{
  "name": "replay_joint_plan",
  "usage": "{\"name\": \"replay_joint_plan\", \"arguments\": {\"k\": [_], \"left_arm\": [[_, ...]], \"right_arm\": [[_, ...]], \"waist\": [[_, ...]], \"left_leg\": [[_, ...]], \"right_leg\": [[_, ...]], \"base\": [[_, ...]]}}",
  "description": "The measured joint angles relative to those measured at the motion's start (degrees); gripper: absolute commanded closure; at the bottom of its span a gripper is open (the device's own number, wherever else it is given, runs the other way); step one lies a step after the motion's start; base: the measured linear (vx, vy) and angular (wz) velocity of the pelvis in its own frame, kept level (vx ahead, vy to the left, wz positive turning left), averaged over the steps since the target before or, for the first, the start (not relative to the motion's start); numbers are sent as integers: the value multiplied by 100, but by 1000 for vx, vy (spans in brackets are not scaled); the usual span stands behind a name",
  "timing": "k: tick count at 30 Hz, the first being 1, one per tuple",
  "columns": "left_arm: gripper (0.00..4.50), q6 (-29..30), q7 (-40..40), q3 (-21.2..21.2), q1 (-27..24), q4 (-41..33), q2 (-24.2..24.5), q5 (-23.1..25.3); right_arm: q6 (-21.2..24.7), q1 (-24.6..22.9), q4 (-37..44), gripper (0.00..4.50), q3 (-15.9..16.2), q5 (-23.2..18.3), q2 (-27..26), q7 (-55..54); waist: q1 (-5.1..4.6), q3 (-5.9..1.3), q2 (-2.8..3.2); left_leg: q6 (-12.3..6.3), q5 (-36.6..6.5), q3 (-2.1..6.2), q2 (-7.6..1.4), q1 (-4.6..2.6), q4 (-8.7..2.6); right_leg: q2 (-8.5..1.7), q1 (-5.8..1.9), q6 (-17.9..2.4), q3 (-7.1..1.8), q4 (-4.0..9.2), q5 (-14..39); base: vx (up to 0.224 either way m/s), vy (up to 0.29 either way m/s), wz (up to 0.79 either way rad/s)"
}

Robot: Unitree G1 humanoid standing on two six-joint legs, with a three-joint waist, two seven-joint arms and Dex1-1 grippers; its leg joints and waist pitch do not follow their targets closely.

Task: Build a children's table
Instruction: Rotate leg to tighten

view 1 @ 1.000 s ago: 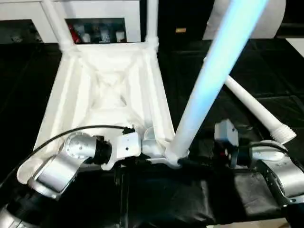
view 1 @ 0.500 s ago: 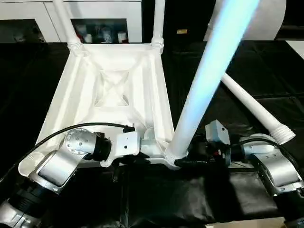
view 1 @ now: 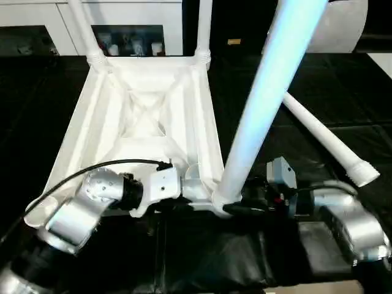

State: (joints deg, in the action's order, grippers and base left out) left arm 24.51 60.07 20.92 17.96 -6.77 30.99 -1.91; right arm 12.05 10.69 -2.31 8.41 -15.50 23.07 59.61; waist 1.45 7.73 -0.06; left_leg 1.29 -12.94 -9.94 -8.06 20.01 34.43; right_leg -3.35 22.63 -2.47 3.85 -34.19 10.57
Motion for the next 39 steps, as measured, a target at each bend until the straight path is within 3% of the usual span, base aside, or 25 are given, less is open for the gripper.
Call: {"name": "replay_joint_plan", "arguments": {"k": [2, 6, 11, 14, 17, 21, 23, 27, 31, 35, 39], "left_arm": [[450, 296, -298, -18, 11, -59, -169, 63], [450, 1122, -1531, -207, -14, -60, -1291, 333], [450, 1474, -2307, -205, 39, -50, -1866, 607], [450, 1511, -2346, -178, 74, -52, -1889, 617], [450, 1505, -2337, -88, 81, -102, -1865, 682], [450, 1145, -2012, 71, 98, -146, -1459, 633], [450, 1019, -1838, 106, 80, -199, -1335, 575], [450, 741, -1463, 106, 66, -224, -992, 484], [450, 219, -844, 86, 28, -196, -469, 271], [450, -226, -282, 143, 41, -109, -90, 151], [450, -559, 140, 263, 184, 83, 118, 103]], "right_arm": [[107, -22, 10, 181, -66, 74, -256, -549], [354, -91, 1, 181, -510, 399, -1462, -2454], [566, 100, -10, 181, -561, 730, -2163, -3708], [554, 117, -7, 111, -561, 731, -2184, -3787], [523, 108, 12, 88, -564, 702, -2188, -3763], [338, 31, 14, 53, -500, 599, -1643, -3032], [334, -41, -7, 22, -464, 574, -1417, -2710], [158, -61, -10, 7, -453, 365, -890, -1999], [47, -54, -10, 7, -615, 9, -117, -806], [-40, 42, -13, 7, -461, -113, 343, 29], [-472, 323, -227, 7, -166, 26, 679, 547]], "waist": [[-117, 0, -2], [-329, 6, -5], [-407, 14, 14], [-421, 15, 16], [-413, 15, 17], [-383, 17, 12], [-323, 17, 12], [-223, 19, 16], [-108, 20, 17], [-71, 20, 17], [-38, 20, 16]], "left_leg": [[47, -6, -1, 0, -6, -1], [54, 2, 1, 0, 3, 6], [51, 3, 10, 1, 7, -17], [43, 8, 7, 3, 16, -15], [42, 8, 4, 5, 27, -16], [37, 2, 5, 5, 44, -23], [15, 12, 5, 5, 41, -29], [4, 21, 7, 0, 51, -81], [1, 21, 8, -4, 51, -83], [0, 20, 7, -3, 58, -65], [0, 21, 6, -3, 54, -48]], "right_leg": [[0, 1, 34, 0, 14, 20], [-1, 25, 41, 4, 43, 25], [2, 38, 43, 16, 107, 26], [2, 42, 42, 10, 114, 25], [2, 38, 37, 3, 113, 21], [2, 44, 26, 4, 110, -20], [2, 53, 6, 5, 105, -80], [8, 68, 24, 15, 104, -70], [11, 89, 25, 19, 103, -64], [8, 90, 23, 18, 101, -65], [6, 81, 12, 17, 96, -72]], "base": [[-59, 8, -9], [-54, 15, -11], [0, 0, 0], [0, 0, 0], [0, 0, 0], [0, 0, 0], [26, -14, 3], [13, -7, 1], [0, 0, 0], [0, 0, 0], [0, 0, 0]]}}
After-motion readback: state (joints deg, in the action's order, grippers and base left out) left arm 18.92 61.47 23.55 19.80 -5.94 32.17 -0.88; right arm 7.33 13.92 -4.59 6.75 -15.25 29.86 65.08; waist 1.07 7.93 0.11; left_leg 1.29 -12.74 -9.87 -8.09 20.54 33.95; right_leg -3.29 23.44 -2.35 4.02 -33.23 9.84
